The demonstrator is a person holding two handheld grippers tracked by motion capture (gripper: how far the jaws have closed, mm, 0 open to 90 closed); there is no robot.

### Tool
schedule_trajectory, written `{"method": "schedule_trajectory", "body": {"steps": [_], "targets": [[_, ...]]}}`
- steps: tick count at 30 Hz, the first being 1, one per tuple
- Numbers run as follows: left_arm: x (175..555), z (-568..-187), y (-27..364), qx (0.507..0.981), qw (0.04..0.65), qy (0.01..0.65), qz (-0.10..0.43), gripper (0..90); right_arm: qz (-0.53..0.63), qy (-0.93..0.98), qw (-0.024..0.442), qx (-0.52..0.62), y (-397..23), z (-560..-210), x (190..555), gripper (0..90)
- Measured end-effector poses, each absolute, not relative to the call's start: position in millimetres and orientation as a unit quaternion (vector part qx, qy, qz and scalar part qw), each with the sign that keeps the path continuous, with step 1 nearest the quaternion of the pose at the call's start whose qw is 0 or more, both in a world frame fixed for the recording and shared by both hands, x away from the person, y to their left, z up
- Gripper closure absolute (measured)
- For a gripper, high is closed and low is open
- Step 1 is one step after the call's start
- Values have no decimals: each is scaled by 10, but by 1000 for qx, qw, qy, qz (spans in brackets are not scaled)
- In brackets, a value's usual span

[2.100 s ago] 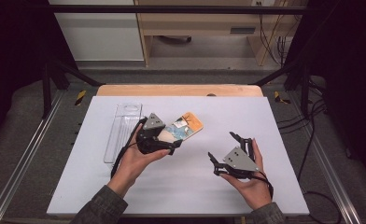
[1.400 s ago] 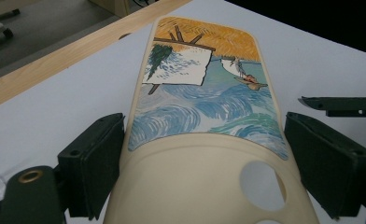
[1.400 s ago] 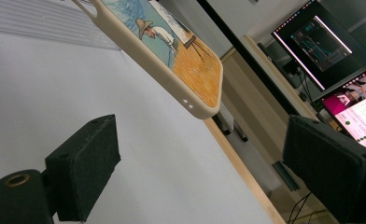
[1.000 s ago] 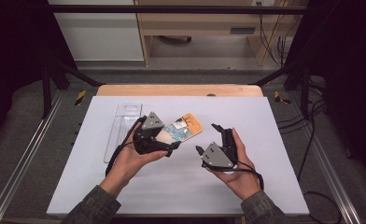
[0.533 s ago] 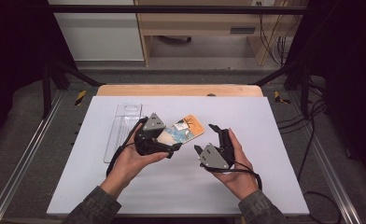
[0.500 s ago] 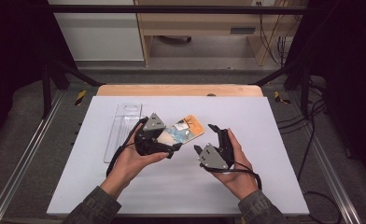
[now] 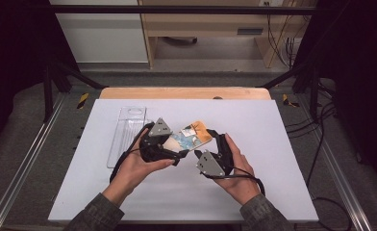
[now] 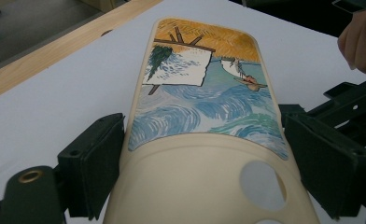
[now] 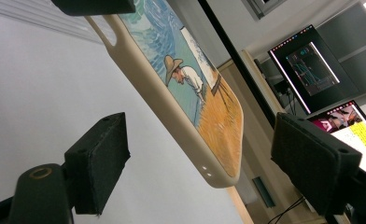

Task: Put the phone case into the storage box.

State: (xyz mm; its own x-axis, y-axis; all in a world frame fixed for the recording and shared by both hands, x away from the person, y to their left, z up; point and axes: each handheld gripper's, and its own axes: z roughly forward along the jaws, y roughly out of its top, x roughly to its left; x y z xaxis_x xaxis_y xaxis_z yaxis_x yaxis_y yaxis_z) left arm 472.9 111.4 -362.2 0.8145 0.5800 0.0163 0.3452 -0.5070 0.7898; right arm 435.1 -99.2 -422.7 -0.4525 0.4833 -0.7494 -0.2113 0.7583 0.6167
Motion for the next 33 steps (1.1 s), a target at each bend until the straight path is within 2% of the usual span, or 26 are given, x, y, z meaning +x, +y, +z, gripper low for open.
{"method": "schedule_trajectory", "body": {"steps": [7, 19, 33], "targets": [[4714, -3615, 1109, 859, 415, 266, 136, 140, 334, 783, 519, 79, -953, -4225, 4353, 219], [4701, -3617, 1106, 860, 415, 268, 130, 138, 315, 786, 530, 43, -872, -4226, 4326, 324], [4690, -3622, 1113, 860, 418, 270, 116, 137, 298, 789, 536, 29, -856, -4248, 4316, 484]]}}
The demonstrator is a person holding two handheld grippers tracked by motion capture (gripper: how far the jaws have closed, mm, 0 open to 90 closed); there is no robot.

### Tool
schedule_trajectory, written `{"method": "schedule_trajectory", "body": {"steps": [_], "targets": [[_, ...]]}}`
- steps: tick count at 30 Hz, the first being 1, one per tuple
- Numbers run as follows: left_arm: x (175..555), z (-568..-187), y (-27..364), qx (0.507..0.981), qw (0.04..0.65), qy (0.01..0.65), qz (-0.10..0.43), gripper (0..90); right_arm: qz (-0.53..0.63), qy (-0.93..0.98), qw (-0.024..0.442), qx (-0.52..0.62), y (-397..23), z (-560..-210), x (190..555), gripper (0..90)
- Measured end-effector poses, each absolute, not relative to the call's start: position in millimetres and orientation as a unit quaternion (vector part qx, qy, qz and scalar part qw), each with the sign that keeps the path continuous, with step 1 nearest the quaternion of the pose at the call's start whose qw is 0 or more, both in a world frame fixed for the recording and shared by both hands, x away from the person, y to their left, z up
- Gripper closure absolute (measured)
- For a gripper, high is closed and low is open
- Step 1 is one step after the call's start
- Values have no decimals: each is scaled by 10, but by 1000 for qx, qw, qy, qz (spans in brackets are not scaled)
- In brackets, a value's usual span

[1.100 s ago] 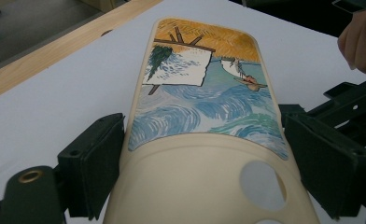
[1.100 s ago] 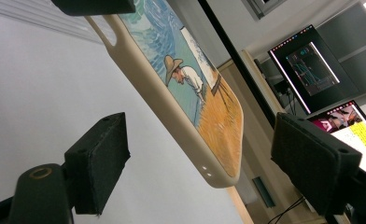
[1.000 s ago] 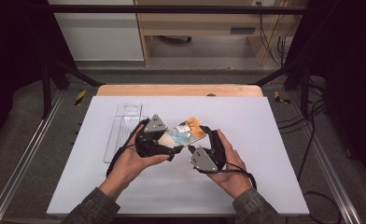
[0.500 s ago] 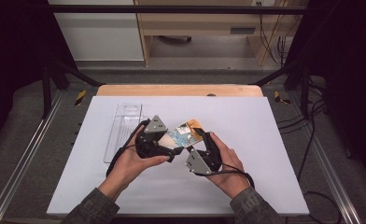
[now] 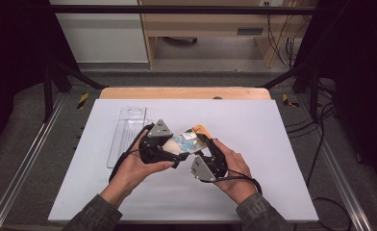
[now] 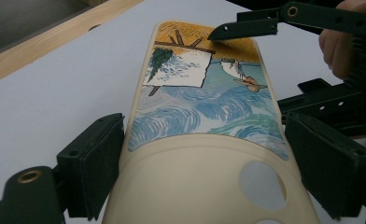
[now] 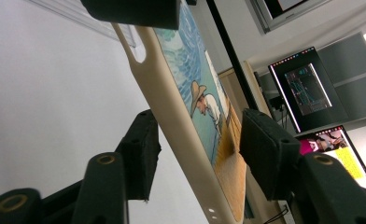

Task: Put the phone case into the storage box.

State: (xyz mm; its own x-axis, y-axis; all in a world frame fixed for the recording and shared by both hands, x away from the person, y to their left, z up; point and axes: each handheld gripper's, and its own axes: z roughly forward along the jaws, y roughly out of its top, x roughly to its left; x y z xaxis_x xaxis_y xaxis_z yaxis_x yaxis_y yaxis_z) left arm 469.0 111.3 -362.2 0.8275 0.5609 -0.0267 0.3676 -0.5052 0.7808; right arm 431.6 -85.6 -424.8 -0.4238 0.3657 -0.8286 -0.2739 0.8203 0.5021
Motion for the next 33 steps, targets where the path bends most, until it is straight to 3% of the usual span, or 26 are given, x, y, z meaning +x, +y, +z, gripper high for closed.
{"method": "schedule_trajectory", "body": {"steps": [19, 33], "targets": [[4726, -3656, 1140, 857, 419, 289, 87, 129, 283, 793, 540, 1, -851, -4267, 4289, 660], [4752, -3712, 1186, 852, 420, 306, 62, 125, 278, 800, 531, -18, -837, -4303, 4276, 728]]}}
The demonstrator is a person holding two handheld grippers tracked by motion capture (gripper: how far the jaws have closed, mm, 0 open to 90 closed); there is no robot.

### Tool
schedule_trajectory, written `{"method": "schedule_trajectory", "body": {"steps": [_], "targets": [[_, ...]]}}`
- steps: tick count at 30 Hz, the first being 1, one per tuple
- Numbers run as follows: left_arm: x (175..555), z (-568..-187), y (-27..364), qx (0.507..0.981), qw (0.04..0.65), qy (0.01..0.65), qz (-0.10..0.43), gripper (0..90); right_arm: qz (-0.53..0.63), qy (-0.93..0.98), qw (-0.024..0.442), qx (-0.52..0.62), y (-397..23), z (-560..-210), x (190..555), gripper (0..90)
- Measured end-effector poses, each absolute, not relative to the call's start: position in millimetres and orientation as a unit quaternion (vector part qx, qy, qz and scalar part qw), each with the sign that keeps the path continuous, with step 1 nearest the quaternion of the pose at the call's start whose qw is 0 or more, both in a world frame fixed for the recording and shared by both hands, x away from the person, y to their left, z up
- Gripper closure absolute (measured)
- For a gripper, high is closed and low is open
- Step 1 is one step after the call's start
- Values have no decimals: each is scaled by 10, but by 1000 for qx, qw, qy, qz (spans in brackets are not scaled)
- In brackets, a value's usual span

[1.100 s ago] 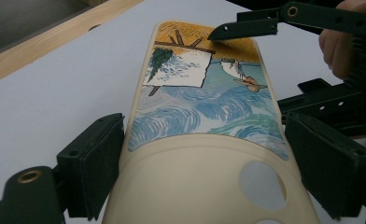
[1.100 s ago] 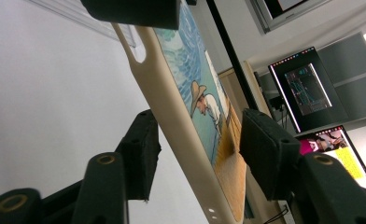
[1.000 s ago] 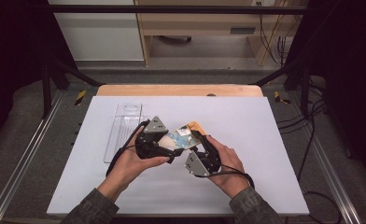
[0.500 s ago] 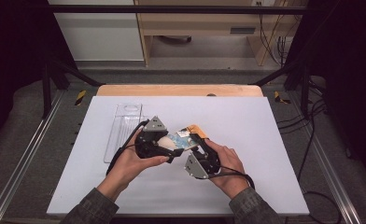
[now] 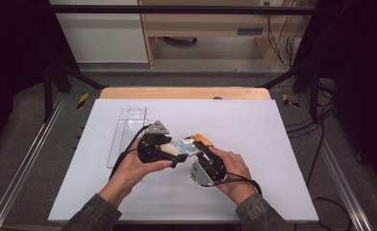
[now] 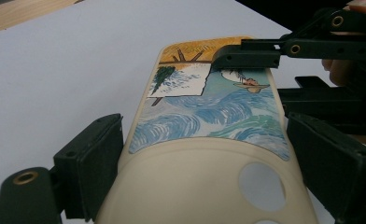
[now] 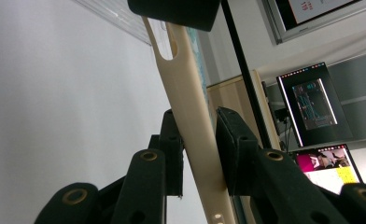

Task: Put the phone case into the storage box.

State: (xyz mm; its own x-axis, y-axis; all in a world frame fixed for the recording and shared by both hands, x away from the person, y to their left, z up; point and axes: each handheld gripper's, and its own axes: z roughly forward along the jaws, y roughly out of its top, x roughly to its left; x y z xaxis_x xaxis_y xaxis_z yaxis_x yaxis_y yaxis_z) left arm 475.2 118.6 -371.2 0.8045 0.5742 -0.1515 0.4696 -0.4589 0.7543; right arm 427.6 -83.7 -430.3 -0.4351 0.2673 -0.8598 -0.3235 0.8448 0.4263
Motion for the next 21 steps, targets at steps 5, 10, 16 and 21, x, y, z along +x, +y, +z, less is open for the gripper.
{"method": "schedule_trajectory", "body": {"steps": [5, 10, 16, 21], "targets": [[4757, -3711, 1193, 852, 421, 306, 61, 124, 277, 801, 531, -19, -833, -4306, 4277, 734], [4761, -3716, 1197, 851, 422, 307, 59, 123, 276, 802, 529, -22, -832, -4314, 4275, 743], [4761, -3719, 1201, 850, 423, 308, 56, 122, 272, 808, 522, -27, -831, -4326, 4269, 760], [4768, -3716, 1209, 849, 425, 309, 52, 121, 267, 812, 517, -36, -830, -4328, 4266, 782]]}}
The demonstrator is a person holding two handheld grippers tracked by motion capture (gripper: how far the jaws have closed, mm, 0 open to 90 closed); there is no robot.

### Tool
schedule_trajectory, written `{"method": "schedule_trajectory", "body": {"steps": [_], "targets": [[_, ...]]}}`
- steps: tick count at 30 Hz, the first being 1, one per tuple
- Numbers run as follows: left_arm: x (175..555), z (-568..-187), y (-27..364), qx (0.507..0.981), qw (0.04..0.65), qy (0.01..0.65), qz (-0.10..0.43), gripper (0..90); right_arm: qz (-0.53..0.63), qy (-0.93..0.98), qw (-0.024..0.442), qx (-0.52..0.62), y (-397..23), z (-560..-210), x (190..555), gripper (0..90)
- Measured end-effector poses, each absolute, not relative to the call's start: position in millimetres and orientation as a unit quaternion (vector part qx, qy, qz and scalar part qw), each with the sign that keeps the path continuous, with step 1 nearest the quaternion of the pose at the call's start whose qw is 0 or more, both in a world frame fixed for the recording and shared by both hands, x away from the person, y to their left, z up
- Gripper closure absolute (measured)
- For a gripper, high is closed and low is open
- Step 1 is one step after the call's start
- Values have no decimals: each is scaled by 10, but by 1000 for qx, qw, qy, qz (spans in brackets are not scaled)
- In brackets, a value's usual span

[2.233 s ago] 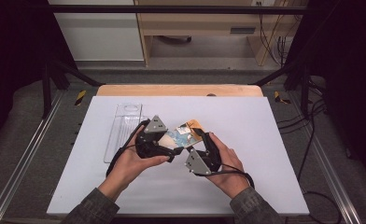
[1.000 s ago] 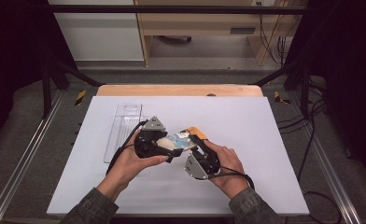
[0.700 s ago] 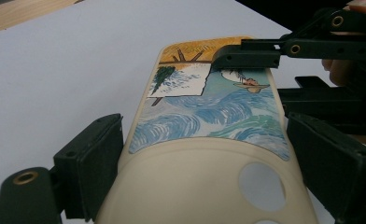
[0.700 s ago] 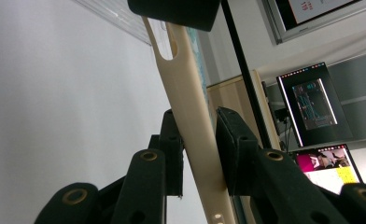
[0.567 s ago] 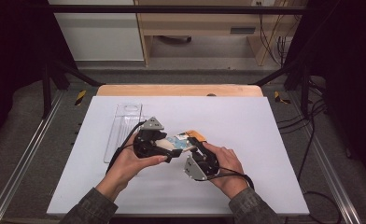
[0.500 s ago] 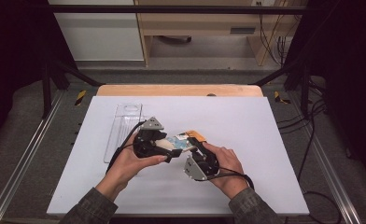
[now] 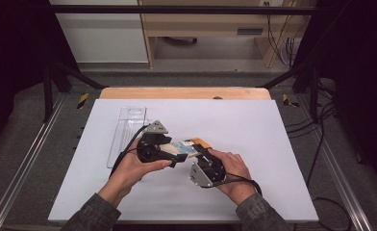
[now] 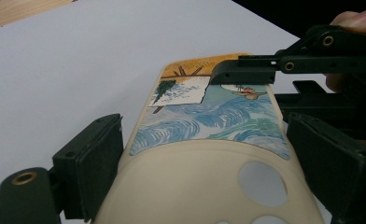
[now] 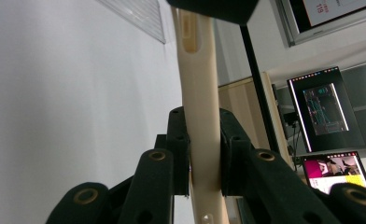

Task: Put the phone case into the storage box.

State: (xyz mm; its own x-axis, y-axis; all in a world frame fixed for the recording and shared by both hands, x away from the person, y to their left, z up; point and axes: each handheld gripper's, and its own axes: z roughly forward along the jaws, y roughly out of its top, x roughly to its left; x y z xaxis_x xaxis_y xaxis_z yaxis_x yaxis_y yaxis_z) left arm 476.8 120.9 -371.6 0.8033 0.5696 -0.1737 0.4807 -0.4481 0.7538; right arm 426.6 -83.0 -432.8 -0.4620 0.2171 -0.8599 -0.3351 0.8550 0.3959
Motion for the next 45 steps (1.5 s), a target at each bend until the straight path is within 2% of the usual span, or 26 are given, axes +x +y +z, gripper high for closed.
{"method": "schedule_trajectory", "body": {"steps": [7, 8, 12, 15, 25, 29, 45], "targets": [[4797, -3724, 1232, 842, 439, 311, 42, 110, 268, 820, 505, -38, -822, -4356, 4264, 794], [4799, -3709, 1244, 836, 449, 312, 44, 133, 270, 821, 502, -33, -827, -4353, 4268, 794], [4817, -3633, 1310, 816, 481, 316, 54, 78, 261, 826, 498, -30, -849, -4369, 4294, 795], [4847, -3550, 1447, 793, 507, 330, 75, 68, 254, 832, 493, -15, -913, -4401, 4341, 795], [4848, -3455, 1747, 757, 536, 340, 158, 51, 252, 836, 485, 51, -1169, -4440, 4511, 794], [4823, -3447, 1876, 738, 549, 345, 188, 47, 285, 829, 467, 117, -1332, -4428, 4589, 794], [4788, -3471, 1969, 715, 562, 355, 217, 37, 407, 771, 410, 268, -1668, -4377, 4716, 794]]}}
